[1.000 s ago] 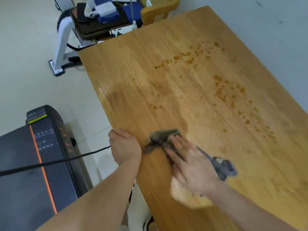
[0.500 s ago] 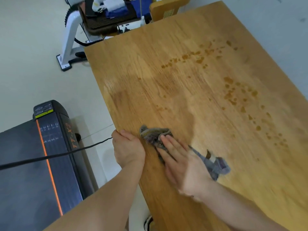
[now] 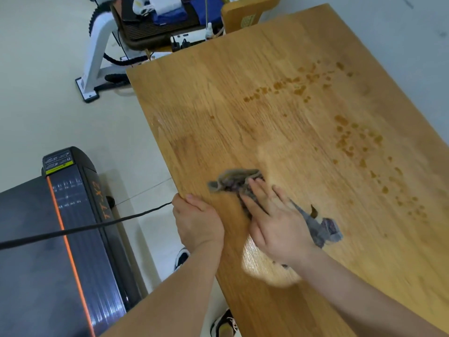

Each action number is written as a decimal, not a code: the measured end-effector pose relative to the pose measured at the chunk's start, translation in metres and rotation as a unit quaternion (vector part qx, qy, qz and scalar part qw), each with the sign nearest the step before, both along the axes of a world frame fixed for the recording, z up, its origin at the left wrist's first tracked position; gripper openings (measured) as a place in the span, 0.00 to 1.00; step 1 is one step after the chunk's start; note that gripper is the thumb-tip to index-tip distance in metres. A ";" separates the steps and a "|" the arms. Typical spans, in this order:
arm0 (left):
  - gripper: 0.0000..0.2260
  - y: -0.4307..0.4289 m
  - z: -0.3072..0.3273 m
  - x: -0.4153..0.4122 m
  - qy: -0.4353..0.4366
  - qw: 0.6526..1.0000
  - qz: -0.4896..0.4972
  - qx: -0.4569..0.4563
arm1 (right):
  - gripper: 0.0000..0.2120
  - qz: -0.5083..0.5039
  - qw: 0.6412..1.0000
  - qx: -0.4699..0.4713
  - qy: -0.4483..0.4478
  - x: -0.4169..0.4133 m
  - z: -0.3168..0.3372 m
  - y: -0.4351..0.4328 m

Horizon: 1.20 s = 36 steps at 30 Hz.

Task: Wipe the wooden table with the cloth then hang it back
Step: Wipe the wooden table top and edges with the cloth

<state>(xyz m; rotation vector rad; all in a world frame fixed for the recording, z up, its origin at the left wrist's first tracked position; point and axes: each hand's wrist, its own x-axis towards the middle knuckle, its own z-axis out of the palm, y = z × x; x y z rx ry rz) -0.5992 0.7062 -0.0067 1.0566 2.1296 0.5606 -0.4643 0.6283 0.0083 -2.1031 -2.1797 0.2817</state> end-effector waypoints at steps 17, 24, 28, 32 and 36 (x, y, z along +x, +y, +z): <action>0.20 0.001 0.001 -0.020 -0.124 0.991 -0.052 0.006 | 0.28 -0.164 0.986 -0.010 -0.042 -0.018 0.000 0.085; 0.23 0.099 0.014 -0.043 -0.218 0.975 -0.025 0.018 | 0.24 0.033 0.999 -0.020 -0.016 -0.056 0.000 0.107; 0.24 0.164 0.016 -0.038 -0.218 0.975 -0.042 0.021 | 0.25 0.014 1.000 -0.018 -0.021 -0.019 0.000 0.100; 0.24 0.177 0.008 -0.024 -0.195 0.979 -0.037 0.035 | 0.27 -0.142 0.989 -0.002 -0.032 -0.034 -0.002 0.178; 0.23 0.175 0.010 -0.018 -0.166 0.985 -0.016 0.051 | 0.27 -0.107 0.993 -0.006 -0.041 -0.052 -0.006 0.220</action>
